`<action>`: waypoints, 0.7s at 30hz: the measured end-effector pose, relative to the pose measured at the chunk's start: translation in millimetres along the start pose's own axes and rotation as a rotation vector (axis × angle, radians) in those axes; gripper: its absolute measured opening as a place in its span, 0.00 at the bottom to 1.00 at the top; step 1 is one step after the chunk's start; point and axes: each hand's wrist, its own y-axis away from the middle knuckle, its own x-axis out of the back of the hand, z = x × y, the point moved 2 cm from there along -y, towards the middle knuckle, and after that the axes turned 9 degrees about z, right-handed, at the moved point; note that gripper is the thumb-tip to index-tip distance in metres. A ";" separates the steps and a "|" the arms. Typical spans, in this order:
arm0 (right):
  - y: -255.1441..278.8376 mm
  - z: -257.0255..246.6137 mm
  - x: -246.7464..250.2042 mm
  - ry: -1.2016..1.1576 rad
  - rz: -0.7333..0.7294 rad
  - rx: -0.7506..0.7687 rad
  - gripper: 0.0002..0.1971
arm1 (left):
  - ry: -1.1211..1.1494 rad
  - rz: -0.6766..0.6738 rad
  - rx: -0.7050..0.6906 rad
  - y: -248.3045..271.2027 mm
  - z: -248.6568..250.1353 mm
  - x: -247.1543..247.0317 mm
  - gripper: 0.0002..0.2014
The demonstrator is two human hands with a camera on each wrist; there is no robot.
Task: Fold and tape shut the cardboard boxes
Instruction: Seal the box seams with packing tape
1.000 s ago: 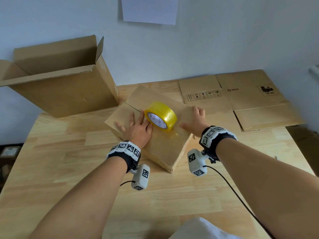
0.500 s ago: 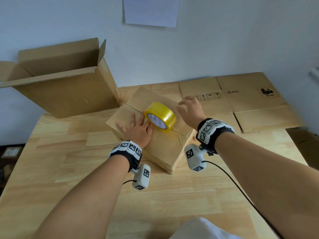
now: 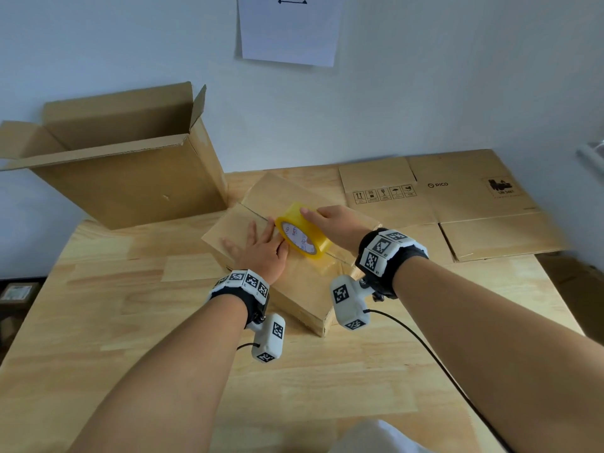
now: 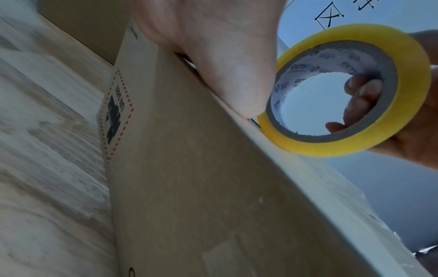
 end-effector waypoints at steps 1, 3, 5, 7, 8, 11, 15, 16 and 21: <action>1.2 -0.3 -0.1 -0.004 0.006 0.001 0.28 | -0.006 -0.002 0.003 0.3 0.3 0.2 0.24; 3.2 -1.0 -0.9 -0.020 0.006 -0.003 0.27 | -0.011 -0.006 0.008 1.0 0.5 1.5 0.24; 2.9 0.9 0.9 -0.042 -0.008 -0.044 0.27 | -0.012 -0.011 0.008 1.7 0.6 2.9 0.24; 1.4 5.8 6.7 -0.059 -0.015 -0.105 0.26 | 0.000 -0.018 0.011 1.9 0.5 3.8 0.24; 1.3 8.6 10.9 -0.061 -0.016 -0.124 0.26 | 0.007 -0.019 0.012 1.6 0.7 3.7 0.23; 5.9 16.9 22.6 -0.024 -0.013 -0.140 0.26 | 0.013 -0.022 0.013 1.1 1.4 2.7 0.23; 17.2 15.3 30.2 0.091 -0.014 -0.108 0.26 | 0.002 -0.022 0.023 1.3 1.4 3.6 0.23; 19.3 14.3 31.5 0.121 -0.015 -0.095 0.27 | -0.001 -0.025 0.023 1.4 1.4 4.1 0.23; 27.8 17.2 43.6 0.287 -0.058 -0.103 0.27 | 0.011 -0.013 0.016 1.1 0.1 3.2 0.23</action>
